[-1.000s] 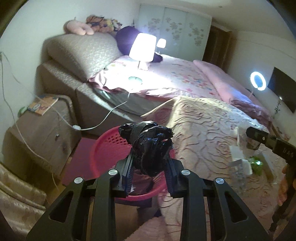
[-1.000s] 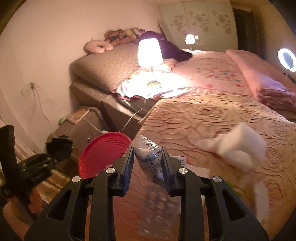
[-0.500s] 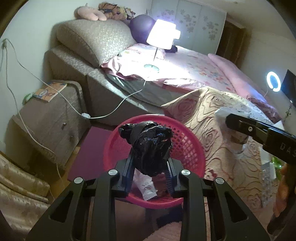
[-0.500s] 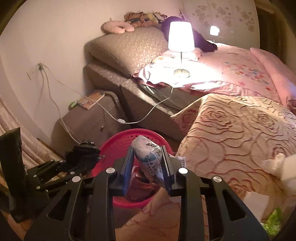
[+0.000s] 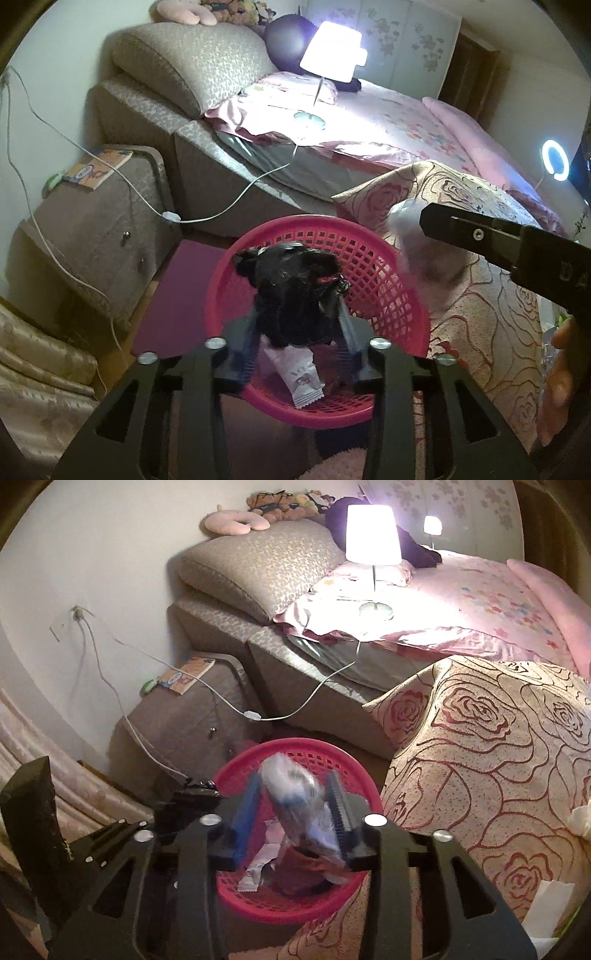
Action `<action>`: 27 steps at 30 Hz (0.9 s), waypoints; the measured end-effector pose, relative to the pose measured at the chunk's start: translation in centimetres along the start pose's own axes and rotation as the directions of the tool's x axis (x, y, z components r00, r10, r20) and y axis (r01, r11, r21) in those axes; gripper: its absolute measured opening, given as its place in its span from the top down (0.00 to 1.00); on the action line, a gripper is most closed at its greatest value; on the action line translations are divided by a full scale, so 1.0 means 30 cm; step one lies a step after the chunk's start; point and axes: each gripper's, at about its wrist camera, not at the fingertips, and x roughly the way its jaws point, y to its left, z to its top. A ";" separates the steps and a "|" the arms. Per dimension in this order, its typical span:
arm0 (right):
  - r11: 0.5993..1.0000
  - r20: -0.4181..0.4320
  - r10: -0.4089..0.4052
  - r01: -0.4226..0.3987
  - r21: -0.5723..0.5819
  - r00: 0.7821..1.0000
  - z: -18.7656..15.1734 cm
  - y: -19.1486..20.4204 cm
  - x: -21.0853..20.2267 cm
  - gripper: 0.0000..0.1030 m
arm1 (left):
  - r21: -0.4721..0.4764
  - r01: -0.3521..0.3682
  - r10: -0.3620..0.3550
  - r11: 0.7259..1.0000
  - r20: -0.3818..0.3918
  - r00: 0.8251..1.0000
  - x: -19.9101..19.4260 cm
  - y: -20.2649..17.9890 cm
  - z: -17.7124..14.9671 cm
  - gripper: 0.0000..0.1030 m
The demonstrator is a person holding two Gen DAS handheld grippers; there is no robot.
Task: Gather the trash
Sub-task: 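Open both tools to drop the items into the wastebasket, then move both tools back to the trash on the bed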
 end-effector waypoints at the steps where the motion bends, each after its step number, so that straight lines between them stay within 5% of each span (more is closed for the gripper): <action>1: 1.000 0.003 0.000 0.000 0.004 1.000 -0.002 -0.002 -0.002 0.54 | -0.002 -0.004 0.004 1.000 0.006 1.000 -0.003 0.002 -0.001 0.54; 14: 0.999 0.042 -0.035 0.034 0.012 0.998 -0.044 -0.041 -0.076 0.52 | -0.016 -0.018 0.019 1.000 0.038 0.999 -0.050 0.011 -0.008 0.41; 27: 0.995 0.131 -0.090 0.083 0.054 0.987 -0.136 -0.134 -0.320 0.45 | 0.000 0.019 -0.019 1.000 0.058 0.998 -0.127 -0.029 -0.062 0.39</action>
